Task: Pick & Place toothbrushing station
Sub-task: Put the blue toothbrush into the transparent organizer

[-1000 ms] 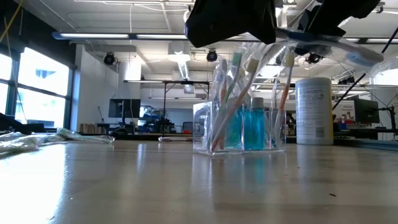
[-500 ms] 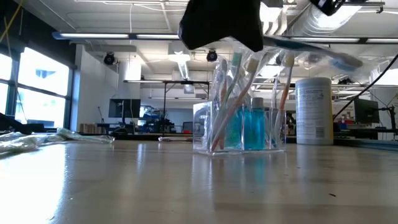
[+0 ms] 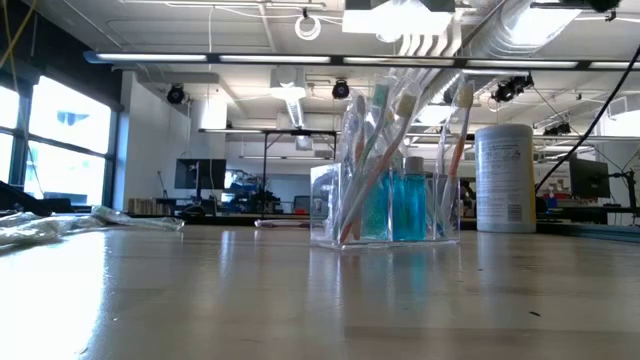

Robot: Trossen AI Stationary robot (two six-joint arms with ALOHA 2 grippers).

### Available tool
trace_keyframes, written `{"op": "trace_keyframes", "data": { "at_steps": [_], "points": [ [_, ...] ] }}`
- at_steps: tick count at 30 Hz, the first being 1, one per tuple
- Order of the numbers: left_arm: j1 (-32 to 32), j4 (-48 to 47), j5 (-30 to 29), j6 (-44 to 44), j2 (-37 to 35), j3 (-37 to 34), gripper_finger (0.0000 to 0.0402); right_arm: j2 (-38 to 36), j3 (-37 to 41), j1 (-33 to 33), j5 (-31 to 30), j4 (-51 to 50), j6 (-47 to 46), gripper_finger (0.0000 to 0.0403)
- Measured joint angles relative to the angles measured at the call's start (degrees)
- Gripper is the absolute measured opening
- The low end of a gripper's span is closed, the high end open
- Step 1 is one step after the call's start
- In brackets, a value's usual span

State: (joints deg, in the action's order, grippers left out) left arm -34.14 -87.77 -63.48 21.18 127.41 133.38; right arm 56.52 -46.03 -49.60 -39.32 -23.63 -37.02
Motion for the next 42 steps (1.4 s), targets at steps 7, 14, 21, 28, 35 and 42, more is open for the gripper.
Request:
{"op": "trace_keyframes", "data": {
  "at_steps": [7, 14, 21, 28, 35, 42],
  "points": [
    [4.19, -1.67, 2.01, -0.88, -6.85, 0.1, 0.0042, 0.17, 4.52, -7.18, -9.28, 1.1, -5.67, 0.0154],
    [9.4, 3.05, 13.38, -8.7, -10.56, 0.11, 0.0042, 0.14, 8.38, -11.86, -14.8, 5.0, -6.45, 0.0155],
    [12.8, 27.33, 33.0, -24.8, -10.06, -3.92, 0.0042, 0.14, 9.98, -13.47, -17.59, 6.7, -6.92, 0.0155],
    [14.45, 50.59, 44.86, -31.27, -9.83, -17.12, 0.0042, 0.14, 10.52, -13.47, -16.33, 7.63, -6.9, 0.0155],
    [13.17, 58.83, 41.42, -33.36, -10.4, -22.4, 0.0042, 0.17, 10.52, -13.84, -15.78, 7.66, -6.9, 0.0155],
    [10.83, 50.38, 33.04, -29.53, -16.07, -22.28, 0.0042, -0.42, 10.48, -17.3, -14.59, 10.48, -6.25, 0.0155]
  ]
}}
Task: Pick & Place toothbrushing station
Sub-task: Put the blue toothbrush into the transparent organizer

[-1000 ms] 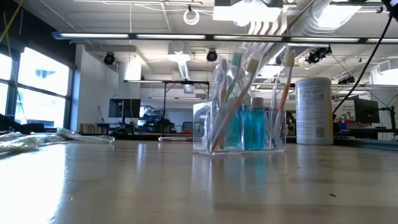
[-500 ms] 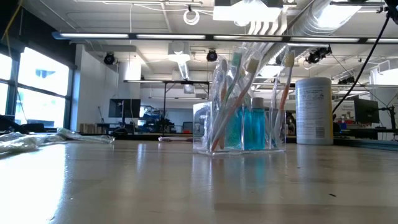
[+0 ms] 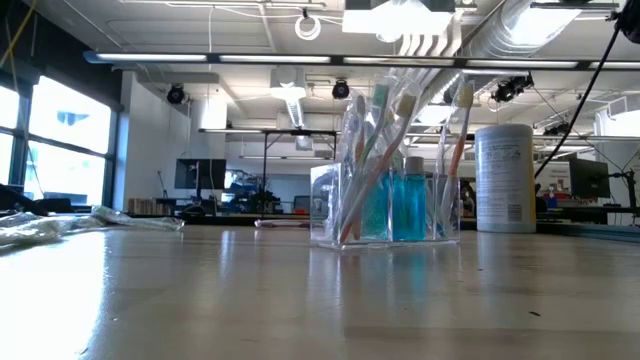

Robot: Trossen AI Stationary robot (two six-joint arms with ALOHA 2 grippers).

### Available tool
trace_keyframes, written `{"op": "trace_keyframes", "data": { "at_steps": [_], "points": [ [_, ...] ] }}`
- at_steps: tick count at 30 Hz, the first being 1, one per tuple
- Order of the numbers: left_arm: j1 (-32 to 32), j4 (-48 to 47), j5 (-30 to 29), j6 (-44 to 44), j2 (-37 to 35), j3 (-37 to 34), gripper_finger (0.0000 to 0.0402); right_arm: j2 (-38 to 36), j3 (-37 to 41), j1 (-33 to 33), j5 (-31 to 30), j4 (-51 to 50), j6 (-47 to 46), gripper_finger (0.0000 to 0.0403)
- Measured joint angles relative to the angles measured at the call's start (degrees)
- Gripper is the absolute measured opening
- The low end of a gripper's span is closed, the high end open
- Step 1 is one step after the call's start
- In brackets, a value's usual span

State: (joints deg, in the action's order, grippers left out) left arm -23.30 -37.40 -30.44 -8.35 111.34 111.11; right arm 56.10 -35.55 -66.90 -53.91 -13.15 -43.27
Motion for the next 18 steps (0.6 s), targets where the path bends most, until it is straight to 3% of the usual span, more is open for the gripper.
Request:
{"op": "trace_keyframes", "data": {
  "at_steps": [5, 9, 14, 18],
  "points": [
    [-3.05, -10.5, -9.11, 6.92, -3.49, -0.88, 0.0042, -0.2, -0.07, -3.06, -0.29, 2.68, 3.1, 0.0155],
    [-4.81, -9.8, -10.76, 7.68, -8.59, -8.34, 0.0042, -0.2, -0.07, -4.36, -1.52, 3.83, 4.33, 0.0155],
    [-4.81, 0.74, -10.89, 9.14, -20.95, -26.44, 0.0042, -0.2, -0.07, -4.74, -3.08, 3.79, 4.33, 0.0155],
    [-4.26, 19.66, -8.77, 7.91, -32.87, -44.46, 0.0042, -0.2, -0.07, -4.74, -3.22, 3.78, 5.26, 0.0155]
  ]
}}
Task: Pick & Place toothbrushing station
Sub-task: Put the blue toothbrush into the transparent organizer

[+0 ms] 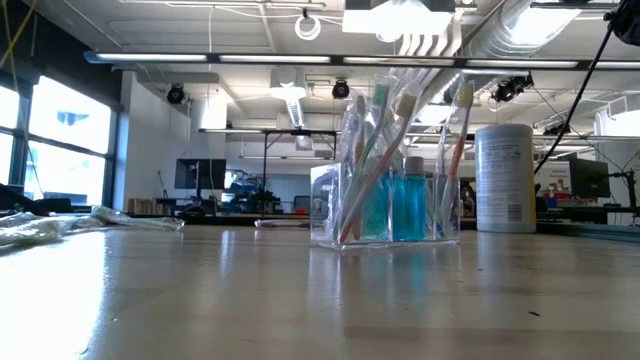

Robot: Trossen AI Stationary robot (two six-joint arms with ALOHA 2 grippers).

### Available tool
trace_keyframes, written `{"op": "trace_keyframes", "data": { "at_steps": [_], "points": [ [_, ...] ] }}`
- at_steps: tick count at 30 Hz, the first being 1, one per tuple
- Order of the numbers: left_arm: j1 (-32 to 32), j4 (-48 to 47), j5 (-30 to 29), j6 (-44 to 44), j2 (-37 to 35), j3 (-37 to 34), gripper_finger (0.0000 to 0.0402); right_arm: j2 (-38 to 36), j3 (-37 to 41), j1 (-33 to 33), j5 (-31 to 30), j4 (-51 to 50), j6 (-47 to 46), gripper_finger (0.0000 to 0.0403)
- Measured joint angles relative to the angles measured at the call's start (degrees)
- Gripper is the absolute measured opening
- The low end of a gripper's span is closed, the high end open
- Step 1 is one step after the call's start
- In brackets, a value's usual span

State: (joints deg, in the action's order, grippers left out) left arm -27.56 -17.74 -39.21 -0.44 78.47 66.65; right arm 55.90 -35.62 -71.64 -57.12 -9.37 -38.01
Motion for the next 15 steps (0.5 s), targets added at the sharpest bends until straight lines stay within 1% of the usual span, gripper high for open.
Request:
{"op": "trace_keyframes", "data": {
  "at_steps": [3, 6, 8, 10, 13, 15],
  "points": [
    [1.43, 19.07, 7.5, -2.5, -6.5, -13.11, 0.0042, 0.0, 0.0, 0.0, -1.76, 0.11, 0.91, 0.0155],
    [4.03, 38.15, 13.96, -4.2, -8.73, -24.26, 0.0042, 0.0, 0.0, 0.0, -5.13, 0.03, 1.01, 0.0155],
    [6.19, 47.37, 17.9, -3.95, -8.64, -30.23, 0.0042, 0.0, 0.0, 0.02, -6.64, 0.0, 1.19, 0.0155],
    [8.65, 55.8, 21.45, -2.29, -7.51, -34.72, 0.0042, 0.0, 0.0, 0.02, -7.44, -0.02, 1.23, 0.0155],
    [11.57, 69.32, 25.89, -0.39, -3.94, -39.81, 0.0042, 0.02, 0.0, 0.46, -7.4, -0.04, 1.23, 0.0155],
    [12.9, 78.89, 29.36, -0.32, -0.26, -41.35, 0.0042, 0.02, 0.0, 0.83, -7.39, -0.1, 1.23, 0.0155]
  ]
}}
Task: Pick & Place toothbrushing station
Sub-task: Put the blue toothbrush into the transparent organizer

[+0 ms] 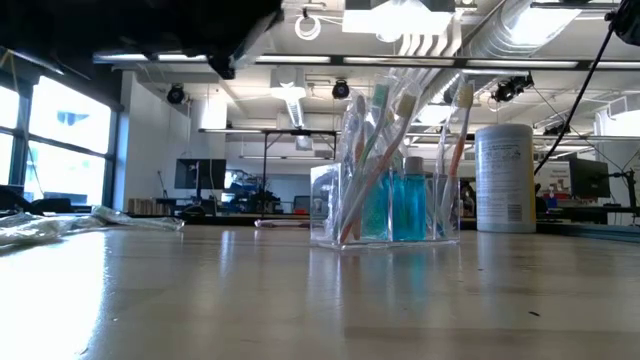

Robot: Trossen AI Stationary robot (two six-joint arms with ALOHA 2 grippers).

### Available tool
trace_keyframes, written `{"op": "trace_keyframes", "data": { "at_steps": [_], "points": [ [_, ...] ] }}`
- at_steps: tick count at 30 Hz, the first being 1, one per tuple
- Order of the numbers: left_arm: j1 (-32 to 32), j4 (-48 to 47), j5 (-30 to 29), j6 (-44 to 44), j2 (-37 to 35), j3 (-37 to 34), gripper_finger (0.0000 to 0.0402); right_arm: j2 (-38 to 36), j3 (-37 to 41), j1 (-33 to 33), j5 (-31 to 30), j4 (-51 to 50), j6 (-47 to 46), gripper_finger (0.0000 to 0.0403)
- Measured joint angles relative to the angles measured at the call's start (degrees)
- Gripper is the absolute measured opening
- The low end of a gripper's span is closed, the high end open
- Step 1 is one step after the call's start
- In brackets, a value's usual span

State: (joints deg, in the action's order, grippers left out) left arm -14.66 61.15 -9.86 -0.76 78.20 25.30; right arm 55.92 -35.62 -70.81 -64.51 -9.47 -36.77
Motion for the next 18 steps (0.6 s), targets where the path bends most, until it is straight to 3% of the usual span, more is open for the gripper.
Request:
{"op": "trace_keyframes", "data": {
  "at_steps": [7, 13, 18],
  "points": [
    [0.75, 18.99, 6.16, -0.99, 16.4, 3.53, 0.0042, 1.09, 0.0, 1.63, 0.17, -0.51, 0.22, 0.0155],
    [1.29, 26.32, 6.92, -3.51, 27.64, 9.85, 0.0042, 3.13, 0.0, 2.69, 0.26, -0.49, 0.59, 0.0155],
    [4.21, 28.38, 8.5, -0.85, 30.65, 11.45, 0.0042, 3.86, 0.0, 2.71, 0.49, -0.48, 0.61, 0.0155]
  ]
}}
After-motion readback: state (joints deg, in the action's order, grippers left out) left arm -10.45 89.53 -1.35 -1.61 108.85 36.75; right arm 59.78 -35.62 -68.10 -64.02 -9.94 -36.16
